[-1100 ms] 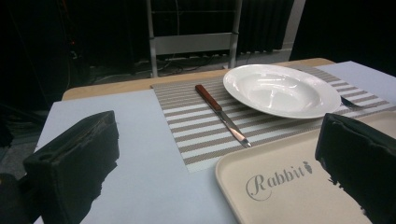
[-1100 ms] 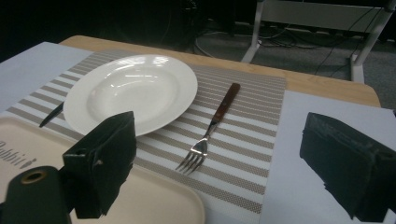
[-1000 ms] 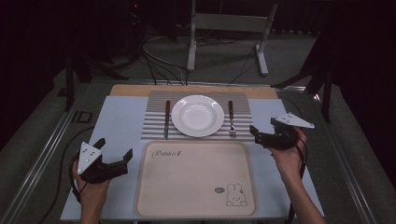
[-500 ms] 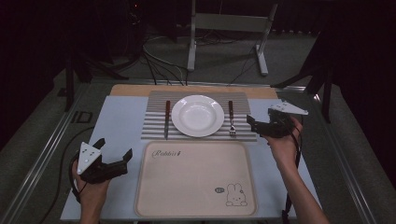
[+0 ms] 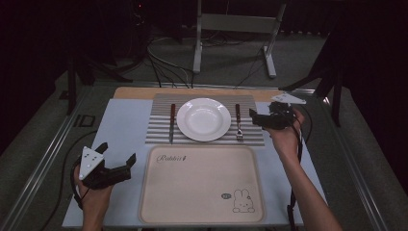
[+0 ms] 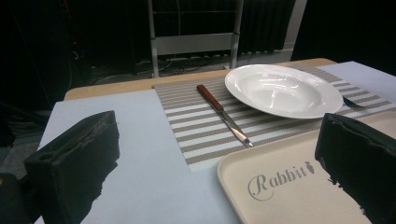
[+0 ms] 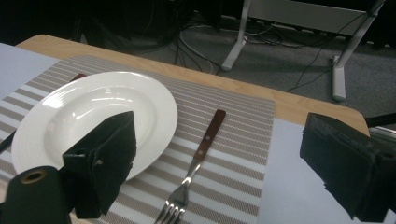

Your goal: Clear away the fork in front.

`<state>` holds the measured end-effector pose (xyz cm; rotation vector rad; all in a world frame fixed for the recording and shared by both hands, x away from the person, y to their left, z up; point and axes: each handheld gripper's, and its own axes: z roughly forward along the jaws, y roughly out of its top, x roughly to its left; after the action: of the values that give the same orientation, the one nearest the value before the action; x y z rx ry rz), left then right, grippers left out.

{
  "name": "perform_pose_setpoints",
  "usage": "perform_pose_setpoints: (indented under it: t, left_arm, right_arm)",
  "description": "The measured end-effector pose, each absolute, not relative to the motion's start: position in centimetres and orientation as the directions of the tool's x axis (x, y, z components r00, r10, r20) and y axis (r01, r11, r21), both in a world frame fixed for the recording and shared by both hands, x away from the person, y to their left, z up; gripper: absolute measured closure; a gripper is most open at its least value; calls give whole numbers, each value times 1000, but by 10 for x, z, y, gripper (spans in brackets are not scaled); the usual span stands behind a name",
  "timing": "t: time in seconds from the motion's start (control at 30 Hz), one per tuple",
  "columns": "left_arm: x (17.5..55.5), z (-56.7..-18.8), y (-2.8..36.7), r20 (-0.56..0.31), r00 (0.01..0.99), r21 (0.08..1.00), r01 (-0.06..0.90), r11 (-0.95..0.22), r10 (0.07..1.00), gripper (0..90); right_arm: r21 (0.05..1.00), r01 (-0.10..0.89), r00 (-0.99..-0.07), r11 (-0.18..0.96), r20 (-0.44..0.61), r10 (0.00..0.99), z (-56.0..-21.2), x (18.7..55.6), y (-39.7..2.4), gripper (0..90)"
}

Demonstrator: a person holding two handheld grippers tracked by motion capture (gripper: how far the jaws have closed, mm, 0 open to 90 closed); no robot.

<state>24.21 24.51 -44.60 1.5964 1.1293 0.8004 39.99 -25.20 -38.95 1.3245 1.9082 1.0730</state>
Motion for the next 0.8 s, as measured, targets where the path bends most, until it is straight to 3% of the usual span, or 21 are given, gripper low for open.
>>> perform_pose_setpoints:
  t: [0.8]
  left_arm:
    - [242,-446,247,-28,346,956,283,-76,938,5]
  right_arm:
    - [825,534,-293,186,-25,956,-405,451,-237,107]
